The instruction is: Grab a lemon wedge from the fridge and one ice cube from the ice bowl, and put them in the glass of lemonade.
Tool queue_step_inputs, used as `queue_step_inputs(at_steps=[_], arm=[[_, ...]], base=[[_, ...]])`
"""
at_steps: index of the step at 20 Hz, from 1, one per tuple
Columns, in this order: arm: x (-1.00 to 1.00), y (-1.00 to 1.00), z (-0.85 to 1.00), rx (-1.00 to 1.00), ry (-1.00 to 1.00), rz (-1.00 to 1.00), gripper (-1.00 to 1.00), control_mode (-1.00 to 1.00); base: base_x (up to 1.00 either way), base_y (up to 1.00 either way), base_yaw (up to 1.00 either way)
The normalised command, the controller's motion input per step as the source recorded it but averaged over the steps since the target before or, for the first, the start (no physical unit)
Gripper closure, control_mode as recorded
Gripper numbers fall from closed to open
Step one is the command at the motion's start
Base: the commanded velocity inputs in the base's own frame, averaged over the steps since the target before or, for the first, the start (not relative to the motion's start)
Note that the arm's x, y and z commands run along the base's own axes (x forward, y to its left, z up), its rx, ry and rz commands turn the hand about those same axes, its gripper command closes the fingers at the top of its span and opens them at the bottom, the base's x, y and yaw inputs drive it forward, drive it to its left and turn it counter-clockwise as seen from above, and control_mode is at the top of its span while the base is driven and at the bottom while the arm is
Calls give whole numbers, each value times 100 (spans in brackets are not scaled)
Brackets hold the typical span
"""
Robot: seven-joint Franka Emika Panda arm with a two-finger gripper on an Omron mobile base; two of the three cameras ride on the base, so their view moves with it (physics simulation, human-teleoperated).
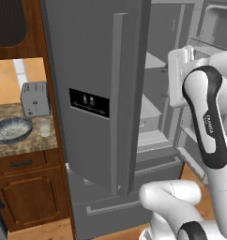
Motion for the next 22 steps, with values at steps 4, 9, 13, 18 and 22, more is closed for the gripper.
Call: queue_step_inputs(at_steps=[4,9,13,18,22], arm=[[90,12,-20,-2,0,18,-100,-100],[90,36,-19,-7,0,2,-100,-100],[89,10,-5,-2,1,2,-100,-100],[76,-4,-3,2,0,16,-100,-100],[46,15,-18,0,0,25,-100,-100]], base=[[0,0,0],[0,0,0],[0,0,0],[0,0,0],[0,0,0]])
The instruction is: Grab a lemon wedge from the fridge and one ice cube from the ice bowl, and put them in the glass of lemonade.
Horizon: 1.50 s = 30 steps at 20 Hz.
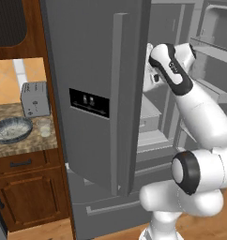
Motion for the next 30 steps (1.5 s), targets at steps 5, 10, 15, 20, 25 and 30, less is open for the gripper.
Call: queue_step_inputs(at_steps=[5,10,15,20,25,30], arm=[[-45,87,-15,-4,0,34,-100,-100],[-100,100,-2,-10,0,34,-100,-100],[-100,100,0,-11,-8,26,-100,-100],[-97,83,0,-8,-19,11,-100,-100],[-43,-51,6,0,-14,-7,-100,-100],[-3,-99,7,0,-19,-5,-100,-100]], base=[[0,0,0],[0,0,0],[0,0,0],[0,0,0],[0,0,0],[0,0,0]])
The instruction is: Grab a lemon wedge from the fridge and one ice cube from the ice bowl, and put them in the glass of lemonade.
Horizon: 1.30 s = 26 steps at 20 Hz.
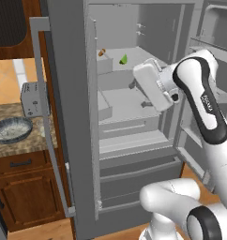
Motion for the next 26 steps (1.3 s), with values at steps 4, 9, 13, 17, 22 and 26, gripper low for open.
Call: queue_step_inputs(at_steps=[4,9,13,17,22,26], arm=[[-34,-73,-22,-33,-8,-1,-100,-100],[-71,-40,-46,-58,0,0,-100,-100],[-90,-54,-45,-46,0,5,-100,-100],[-98,-25,-38,-29,0,6,-100,-100],[-64,0,-33,-25,0,3,-100,-100],[-13,-11,-14,-5,-1,2,-100,-100]], base=[[0,0,0],[0,0,0],[0,0,0],[0,0,0],[0,0,0],[0,0,0]])
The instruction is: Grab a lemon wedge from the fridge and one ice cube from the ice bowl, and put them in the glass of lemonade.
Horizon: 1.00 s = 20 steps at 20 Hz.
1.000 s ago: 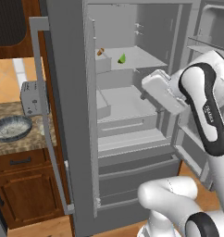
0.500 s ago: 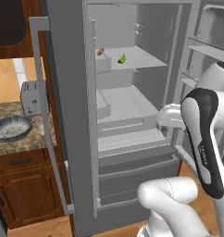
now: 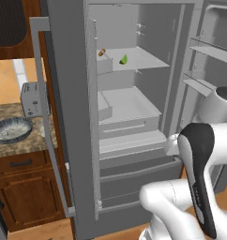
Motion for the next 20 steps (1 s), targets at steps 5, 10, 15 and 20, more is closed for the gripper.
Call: queue_step_inputs(at_steps=[5,10,15,20], arm=[[-23,-20,0,0,-5,0,-100,-100],[-13,-2,9,0,-21,0,-100,-100],[-4,1,23,-1,-21,0,-100,-100],[-14,0,4,0,-25,0,-100,-100]], base=[[0,0,0],[0,0,0],[0,0,0],[0,0,0]])
